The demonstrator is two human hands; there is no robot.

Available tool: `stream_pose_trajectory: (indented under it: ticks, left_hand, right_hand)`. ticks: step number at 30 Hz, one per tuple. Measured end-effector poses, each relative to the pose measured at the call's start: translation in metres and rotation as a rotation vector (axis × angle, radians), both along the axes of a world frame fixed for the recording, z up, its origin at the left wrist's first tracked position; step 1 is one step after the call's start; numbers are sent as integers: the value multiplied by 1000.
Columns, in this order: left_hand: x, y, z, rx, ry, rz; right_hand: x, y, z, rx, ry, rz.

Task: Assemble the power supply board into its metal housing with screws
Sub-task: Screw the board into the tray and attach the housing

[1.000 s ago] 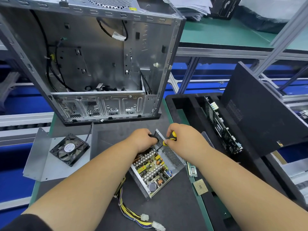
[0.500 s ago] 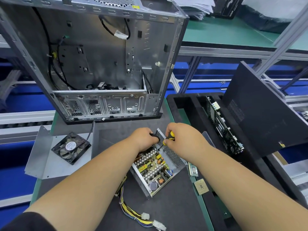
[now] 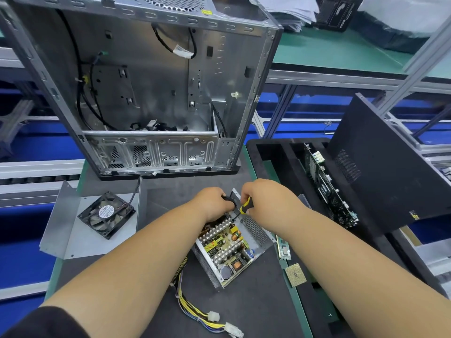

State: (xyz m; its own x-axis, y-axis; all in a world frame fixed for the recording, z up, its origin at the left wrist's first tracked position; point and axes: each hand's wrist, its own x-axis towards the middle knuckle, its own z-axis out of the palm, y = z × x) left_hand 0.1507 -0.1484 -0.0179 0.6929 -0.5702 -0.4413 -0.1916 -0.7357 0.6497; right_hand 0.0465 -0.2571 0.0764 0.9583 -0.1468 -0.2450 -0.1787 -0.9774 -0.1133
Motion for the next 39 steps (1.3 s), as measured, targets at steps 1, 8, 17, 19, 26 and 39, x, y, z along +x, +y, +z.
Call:
stream_pose_trajectory:
  ticks: [1,8,17,19,26,39]
  left_hand:
    - [0,0,0,1,-1,-2]
    - [-1,0,0,-3,-13,-10]
    - [0,-1,1,21,-5,-31]
    - [-1,-1,2,26,-11,-34]
    - [-1,-1,-1,11,-8,-11]
    - [1,-1,-4,26,-18,-25]
  right_hand:
    - [2,1,0,-45,15,22]
    - [17,7,-2,-228,112,42]
    - [4,14,6,-232,16,121]
    - [2,14,13,-178,61,116]
    - [7,11,10,-272,58,99]
    - [4,8,-7,-413,-55,40]
